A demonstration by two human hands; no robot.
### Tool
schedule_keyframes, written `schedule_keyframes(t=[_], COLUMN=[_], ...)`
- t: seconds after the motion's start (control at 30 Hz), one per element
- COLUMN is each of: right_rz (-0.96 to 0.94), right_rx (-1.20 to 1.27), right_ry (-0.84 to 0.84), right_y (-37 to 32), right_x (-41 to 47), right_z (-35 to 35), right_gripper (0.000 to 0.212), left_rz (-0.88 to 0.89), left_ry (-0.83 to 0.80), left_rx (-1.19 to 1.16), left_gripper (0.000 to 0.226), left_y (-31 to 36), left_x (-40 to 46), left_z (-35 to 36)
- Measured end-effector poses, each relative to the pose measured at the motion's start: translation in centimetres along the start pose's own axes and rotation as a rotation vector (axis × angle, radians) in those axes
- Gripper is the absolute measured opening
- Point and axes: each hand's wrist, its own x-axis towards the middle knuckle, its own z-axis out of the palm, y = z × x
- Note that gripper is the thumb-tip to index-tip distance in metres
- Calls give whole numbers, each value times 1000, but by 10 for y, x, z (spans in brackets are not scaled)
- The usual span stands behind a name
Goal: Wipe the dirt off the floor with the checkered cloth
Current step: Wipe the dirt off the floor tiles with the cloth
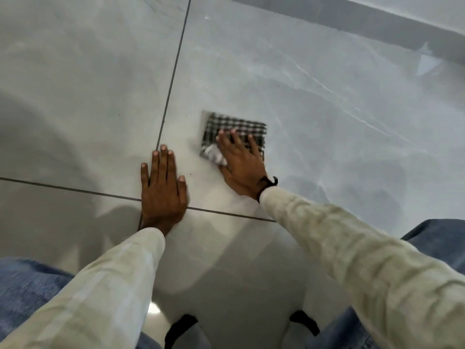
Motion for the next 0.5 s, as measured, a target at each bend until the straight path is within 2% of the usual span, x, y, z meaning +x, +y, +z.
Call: schedule_keyframes(t=[0.07, 0.13, 0.23, 0.33, 0.43, 0.5], right_rz=[-167, -228, 31, 178, 35, -42], right_rx=[-54, -58, -5, 35, 26, 50], right_ry=[-35, -51, -13, 10, -20, -48], right_y=[13, 48, 77, 46, 18, 39], right_x=[-26, -43, -14, 27, -6, -44], right_z=[6, -3, -16, -18, 1, 4], right_gripper=[64, 63, 65, 66, 64, 64], left_rz=[3, -6, -11, 3, 4, -1], left_ry=[-12, -27, -31, -23, -24, -22], left_rx=[3, -5, -9, 1, 14, 19], left_gripper=[71, 71, 71, 70, 71, 70], left_y=[0, 0, 1, 1, 1, 1], left_x=[0, 1, 0, 1, -1, 0], left_z=[-1, -1, -3, -2, -2, -2])
